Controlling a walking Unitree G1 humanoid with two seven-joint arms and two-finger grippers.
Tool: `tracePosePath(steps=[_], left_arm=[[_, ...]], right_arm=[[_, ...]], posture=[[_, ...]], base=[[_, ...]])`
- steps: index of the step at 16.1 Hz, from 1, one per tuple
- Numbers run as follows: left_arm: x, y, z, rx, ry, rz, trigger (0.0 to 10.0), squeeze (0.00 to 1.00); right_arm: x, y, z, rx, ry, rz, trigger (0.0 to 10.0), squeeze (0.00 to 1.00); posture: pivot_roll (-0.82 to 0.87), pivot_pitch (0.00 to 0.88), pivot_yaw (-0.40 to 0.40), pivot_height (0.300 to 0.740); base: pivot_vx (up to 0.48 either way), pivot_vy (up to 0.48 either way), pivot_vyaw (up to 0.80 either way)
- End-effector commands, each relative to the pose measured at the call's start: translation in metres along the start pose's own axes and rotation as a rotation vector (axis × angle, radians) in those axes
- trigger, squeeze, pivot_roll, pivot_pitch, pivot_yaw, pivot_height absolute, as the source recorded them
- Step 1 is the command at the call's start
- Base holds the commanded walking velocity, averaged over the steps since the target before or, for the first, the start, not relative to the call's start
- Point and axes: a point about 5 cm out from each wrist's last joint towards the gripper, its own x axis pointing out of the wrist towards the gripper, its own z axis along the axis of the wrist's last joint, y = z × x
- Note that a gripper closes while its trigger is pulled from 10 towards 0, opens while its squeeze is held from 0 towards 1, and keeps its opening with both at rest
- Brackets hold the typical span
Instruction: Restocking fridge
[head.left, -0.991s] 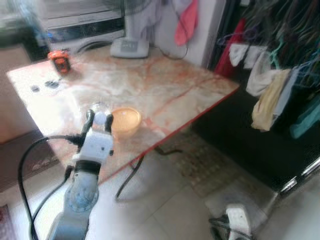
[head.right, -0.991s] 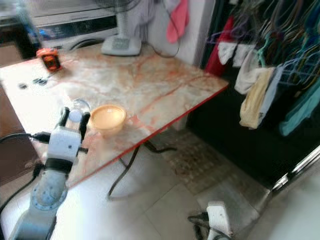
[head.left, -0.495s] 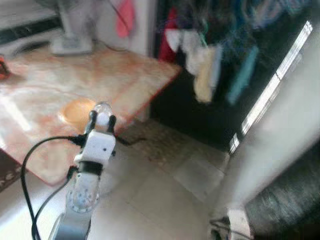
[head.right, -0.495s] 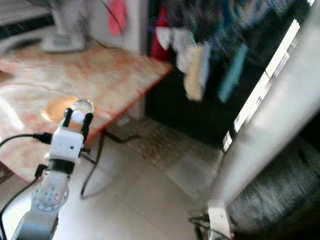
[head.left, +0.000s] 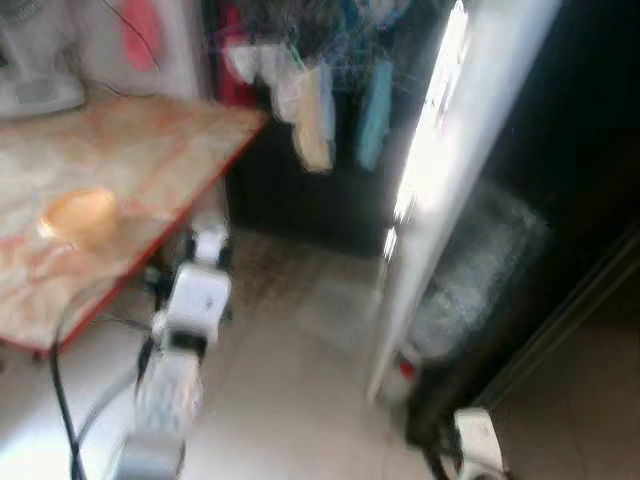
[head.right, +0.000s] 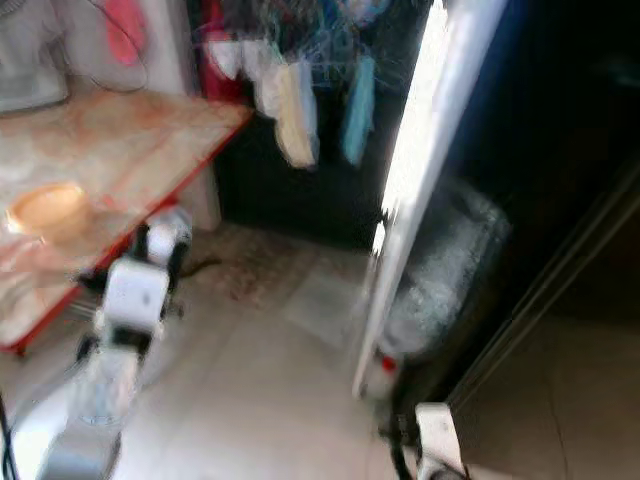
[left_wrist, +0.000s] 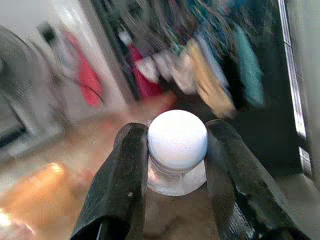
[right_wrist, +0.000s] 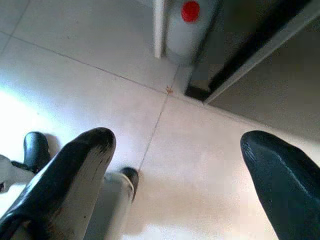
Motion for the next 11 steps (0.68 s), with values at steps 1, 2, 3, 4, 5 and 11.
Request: tracePosePath(steps=[1,2,3,4,5,11], left_arm=[[0.001,0.004,-0.013,-0.028,0.067,-0.011,10.0,0.00],[-0.002,0.004,-0.025,-0.053,0.124,-0.014,10.0,0.00],[-0.005,0.006,-0.037,-0.087,0.185,0.006,10.0,0.00],[-0.007,0.007,-0.046,-0.111,0.230,0.030,10.0,0.00],[-0.009,0.009,-0.059,-0.159,0.305,0.050,10.0,0.00],[-0.032,0.014,-0.149,-0.193,0.725,0.066,10.0,0.00]], right_arm=[[0.001,0.000,0.003,0.002,-0.008,-0.002,10.0,0.00],[0.001,0.000,0.003,0.001,-0.008,-0.002,10.0,0.00],[0.001,0.000,0.003,0.000,-0.008,-0.002,10.0,0.00],[0.001,0.000,0.003,-0.001,-0.008,-0.002,10.0,0.00],[0.001,0.000,0.004,-0.002,-0.009,-0.002,10.0,0.00],[0.001,0.001,0.005,0.011,-0.024,-0.016,10.0,0.00]], posture=[[0.03,0.010,-0.047,0.740],[0.03,0.009,-0.048,0.740],[0.03,0.009,-0.048,0.740],[0.02,0.009,-0.048,0.740],[0.02,0.009,-0.048,0.740],[0.01,0.001,-0.036,0.740]], base=[[0.000,0.000,-0.69],[0.000,0.000,-0.69],[0.000,0.000,-0.69],[0.000,0.000,-0.69],[0.000,0.000,-0.56],[0.000,0.000,0.00]])
